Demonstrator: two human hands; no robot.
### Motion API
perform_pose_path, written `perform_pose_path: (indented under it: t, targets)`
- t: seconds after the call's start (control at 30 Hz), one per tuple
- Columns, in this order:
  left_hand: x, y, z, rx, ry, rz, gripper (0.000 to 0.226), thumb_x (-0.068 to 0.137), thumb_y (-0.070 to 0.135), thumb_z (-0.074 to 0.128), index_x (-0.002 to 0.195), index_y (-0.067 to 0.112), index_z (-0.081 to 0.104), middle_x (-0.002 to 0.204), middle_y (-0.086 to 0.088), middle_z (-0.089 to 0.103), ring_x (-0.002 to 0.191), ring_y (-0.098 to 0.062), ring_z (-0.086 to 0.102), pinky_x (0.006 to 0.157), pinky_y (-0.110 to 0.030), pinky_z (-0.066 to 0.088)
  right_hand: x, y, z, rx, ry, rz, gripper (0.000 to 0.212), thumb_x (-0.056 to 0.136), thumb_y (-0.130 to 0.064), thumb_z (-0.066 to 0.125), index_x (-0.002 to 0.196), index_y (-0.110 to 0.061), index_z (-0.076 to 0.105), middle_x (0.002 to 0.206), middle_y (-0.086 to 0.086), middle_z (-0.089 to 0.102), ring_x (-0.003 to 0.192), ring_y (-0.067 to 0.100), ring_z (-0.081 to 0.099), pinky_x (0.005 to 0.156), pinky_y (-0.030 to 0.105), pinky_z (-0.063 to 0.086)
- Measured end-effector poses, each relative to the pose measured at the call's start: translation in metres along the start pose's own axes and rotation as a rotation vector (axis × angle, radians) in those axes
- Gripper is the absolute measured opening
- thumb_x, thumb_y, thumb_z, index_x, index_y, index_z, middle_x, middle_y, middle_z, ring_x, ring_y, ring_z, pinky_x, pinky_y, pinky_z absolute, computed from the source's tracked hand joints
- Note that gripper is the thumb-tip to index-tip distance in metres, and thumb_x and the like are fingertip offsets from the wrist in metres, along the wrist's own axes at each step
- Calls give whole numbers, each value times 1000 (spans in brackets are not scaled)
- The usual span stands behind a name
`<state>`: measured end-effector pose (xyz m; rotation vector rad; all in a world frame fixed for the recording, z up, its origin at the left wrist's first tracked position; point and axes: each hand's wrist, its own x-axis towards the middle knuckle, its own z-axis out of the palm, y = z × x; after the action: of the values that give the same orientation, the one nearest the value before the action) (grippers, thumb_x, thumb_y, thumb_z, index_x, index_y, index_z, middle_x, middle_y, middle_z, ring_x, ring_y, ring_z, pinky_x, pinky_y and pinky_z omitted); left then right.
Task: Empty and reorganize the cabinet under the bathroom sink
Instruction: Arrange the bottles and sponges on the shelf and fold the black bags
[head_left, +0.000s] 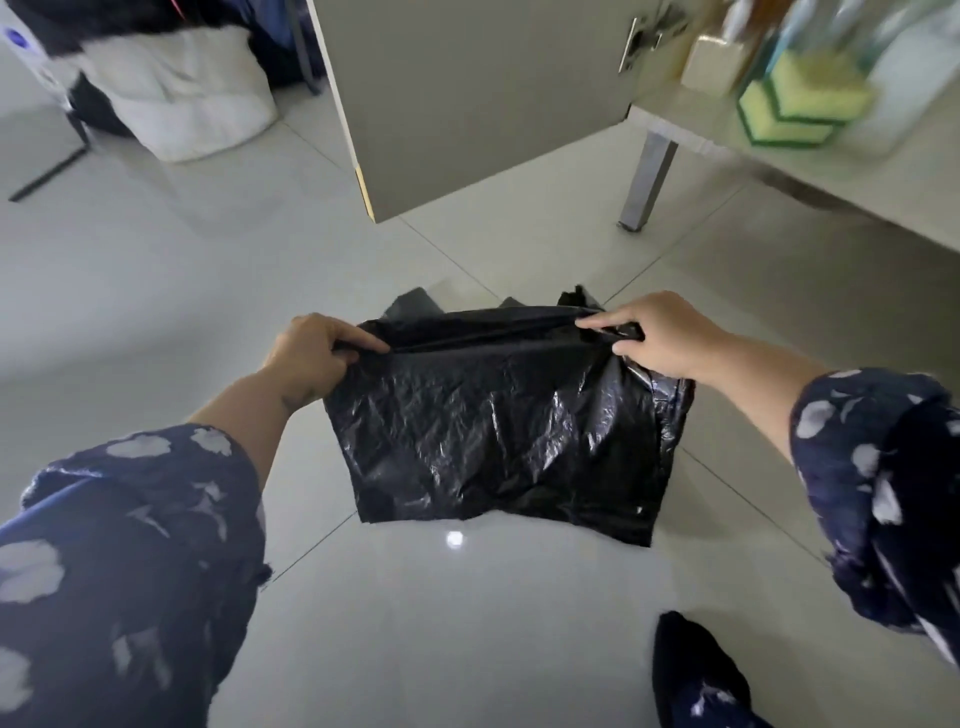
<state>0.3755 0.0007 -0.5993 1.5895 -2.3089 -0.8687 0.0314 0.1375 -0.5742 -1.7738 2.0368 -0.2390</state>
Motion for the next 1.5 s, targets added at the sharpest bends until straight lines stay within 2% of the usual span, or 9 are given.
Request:
perform_pose_path:
  t: [0.13,0.2,0.3,0.4,0.77,1.0,1.27,1.4,1.5]
  targets:
    - [-16,34,-45,-61,88,37,60,83,-3,53,64,52,68,90,2,71,87,-21,63,81,-30,50,-25,-22,-53,17,114,-3,43,86,-5,66,113,-38,66,79,-7,66,39,9,33,38,13,28]
    - [-29,52,-66,-70,101,54,57,82,-4,50,68,48,70,90,1,71,84,-21,62,77,-27,50,-38,-29,-74,21,137,0,45,84,-9,68,105,-47,63,77,-7,68,44,17,42,44,17,37]
    - [-48,78,-88,-105,70,99,45,85,-9,47,94,25,75,93,-5,67,83,-17,58,72,-17,45,-51,-34,-95,74,140,-6,46,82,-8,68,103,-49,63,124,-1,65,93,35,67,83,38,55]
    - [-54,90,-97,-124,41,87,40,86,-9,47,101,16,74,93,-4,65,79,-14,56,73,-19,43,-53,-35,-101,123,123,18,44,84,0,63,114,-31,67,136,2,56,120,21,54,97,25,40]
    - [23,18,6,-60,-68,-31,42,87,-9,47,102,19,74,108,-5,65,99,-18,57,87,-21,40,25,23,-1,159,-96,168,43,85,-1,64,113,-33,68,136,-5,54,85,3,57,70,9,37]
    - [72,-37,89,122,-151,34,36,83,16,69,117,26,68,116,-3,61,114,-26,54,102,-36,40,57,64,69,110,-161,183,45,86,-6,64,121,-34,63,137,-4,54,126,18,48,99,24,32]
    - [70,-31,118,343,-22,77,45,88,33,62,131,41,53,147,12,39,139,-17,21,113,-39,16,54,80,91,158,-144,214,41,84,-9,66,120,-29,64,130,-1,58,124,18,49,96,20,30]
    - [47,-3,108,225,55,18,39,93,33,53,132,39,53,151,10,32,142,-16,16,114,-43,18,54,65,81,41,-147,226,37,82,-30,67,114,-48,61,114,-6,51,118,21,48,104,43,36]
    - [14,21,111,139,86,-72,36,94,36,50,130,40,53,144,12,40,137,-16,24,108,-42,27,68,35,75,-112,-124,135,36,83,-36,65,116,-49,59,127,-4,50,123,23,44,109,52,25]
